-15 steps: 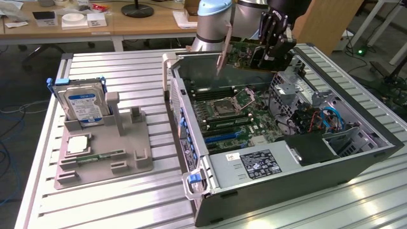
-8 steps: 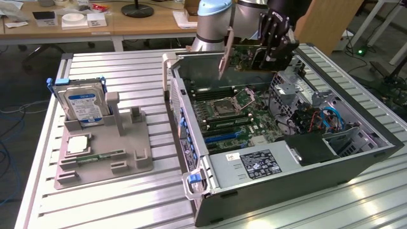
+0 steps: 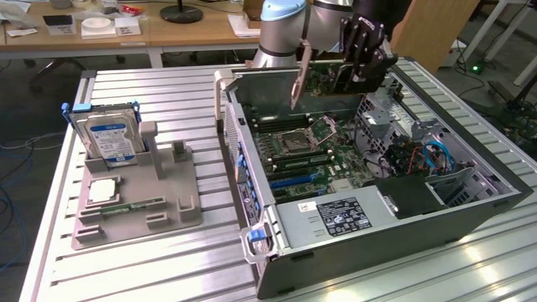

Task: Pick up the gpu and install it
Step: 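Insert the gpu into the slot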

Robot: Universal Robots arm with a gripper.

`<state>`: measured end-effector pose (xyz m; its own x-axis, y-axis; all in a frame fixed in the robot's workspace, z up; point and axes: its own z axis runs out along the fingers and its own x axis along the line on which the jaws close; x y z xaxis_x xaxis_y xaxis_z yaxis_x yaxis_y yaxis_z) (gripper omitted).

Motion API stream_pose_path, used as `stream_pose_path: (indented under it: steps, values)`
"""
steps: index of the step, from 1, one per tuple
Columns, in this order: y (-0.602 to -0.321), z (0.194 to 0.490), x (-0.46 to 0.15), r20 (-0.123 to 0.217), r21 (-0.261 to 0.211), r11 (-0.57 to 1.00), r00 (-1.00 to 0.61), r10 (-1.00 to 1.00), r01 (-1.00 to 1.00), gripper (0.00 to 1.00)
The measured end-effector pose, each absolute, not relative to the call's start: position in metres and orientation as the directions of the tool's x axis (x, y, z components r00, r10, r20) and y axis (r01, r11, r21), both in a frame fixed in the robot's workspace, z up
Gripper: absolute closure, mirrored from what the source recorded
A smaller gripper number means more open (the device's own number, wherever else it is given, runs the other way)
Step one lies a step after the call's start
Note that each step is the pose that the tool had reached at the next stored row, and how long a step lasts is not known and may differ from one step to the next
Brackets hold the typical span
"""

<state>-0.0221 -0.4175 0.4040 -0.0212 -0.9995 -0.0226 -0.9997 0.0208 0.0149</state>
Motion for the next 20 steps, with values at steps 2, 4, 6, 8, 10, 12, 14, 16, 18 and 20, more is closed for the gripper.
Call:
stream_pose_path:
  steps: [2, 4, 6, 8, 10, 12, 14, 16, 18, 20]
  values:
    - [-0.4175, 0.4039, -0.022, -0.023, 0.014, 0.02, -0.021, -1.0, -1.0, 0.72]
    - [-0.4175, 0.4038, -0.0221, -0.023, 0.014, 0.021, -0.021, -1.0, -1.0, 0.72]
    - [-0.4174, 0.4037, -0.0221, -0.023, 0.014, 0.021, -0.021, -1.0, -1.0, 0.72]
    - [-0.4174, 0.4031, -0.0221, -0.023, 0.014, 0.021, -0.021, -1.0, -1.0, 0.72]
    - [-0.4175, 0.4024, -0.0221, -0.023, 0.013, 0.021, -0.021, -1.0, -1.0, 0.72]
    - [-0.4175, 0.4015, -0.0221, -0.023, 0.013, 0.02, -0.021, -1.0, -1.0, 0.72]
    - [-0.4175, 0.4005, -0.0221, -0.023, 0.013, 0.02, -0.02, -1.0, -1.0, 0.72]
    - [-0.4175, 0.3996, -0.0221, -0.023, 0.013, 0.02, -0.02, -1.0, -1.0, 0.72]
    - [-0.4175, 0.3986, -0.0221, -0.023, 0.013, 0.02, -0.02, -1.0, -1.0, 0.72]
    - [-0.4175, 0.3974, -0.0221, -0.023, 0.013, 0.02, -0.02, -1.0, -1.0, 0.72]
